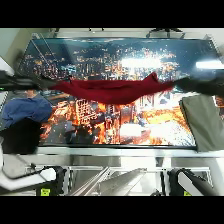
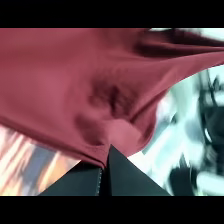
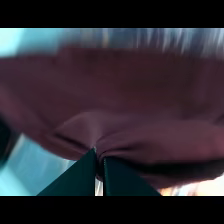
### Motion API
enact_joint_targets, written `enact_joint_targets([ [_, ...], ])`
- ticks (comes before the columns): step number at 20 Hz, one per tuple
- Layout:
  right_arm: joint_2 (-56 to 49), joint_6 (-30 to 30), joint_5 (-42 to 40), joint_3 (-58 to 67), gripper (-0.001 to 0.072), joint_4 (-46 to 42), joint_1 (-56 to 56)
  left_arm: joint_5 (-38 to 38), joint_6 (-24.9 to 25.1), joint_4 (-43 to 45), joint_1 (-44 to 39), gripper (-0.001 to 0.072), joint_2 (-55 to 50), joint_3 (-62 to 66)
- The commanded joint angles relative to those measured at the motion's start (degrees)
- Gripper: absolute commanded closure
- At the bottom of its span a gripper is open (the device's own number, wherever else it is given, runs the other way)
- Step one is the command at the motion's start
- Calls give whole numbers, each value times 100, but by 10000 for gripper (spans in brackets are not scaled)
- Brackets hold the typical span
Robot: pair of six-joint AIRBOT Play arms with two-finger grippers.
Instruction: Fold the shirts.
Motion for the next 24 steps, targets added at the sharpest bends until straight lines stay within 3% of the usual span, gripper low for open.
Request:
enact_joint_targets([
  [1,1902,-57,-872,1263,689,243,-745,-896,79,-1099,503,687,2162,415],
  [4,2835,-55,-1611,1958,689,-433,-1443,-1672,-284,-433,1329,687,3375,1274],
  [7,2922,-57,-1593,2411,689,-721,-1869,-2017,-614,361,1565,688,3550,1908],
  [10,2251,146,-789,2378,689,-553,-1878,-1456,-837,557,1088,688,2881,1814],
  [13,1187,105,291,1853,691,442,-1685,-1405,-813,804,-31,689,2009,1001],
  [16,317,33,-33,848,691,-133,-748,-1971,-817,1762,-1180,689,1014,321],
  [19,-767,-76,-1082,2,691,-874,262,-2505,-817,2415,-1823,690,-85,-66],
  [21,-1805,-76,-1611,46,691,-953,553,-2730,-841,2651,-1884,689,-922,129],
  [24,-3351,-9,-1600,798,691,-345,442,-2723,-1069,2675,-1661,690,-2076,997],
])
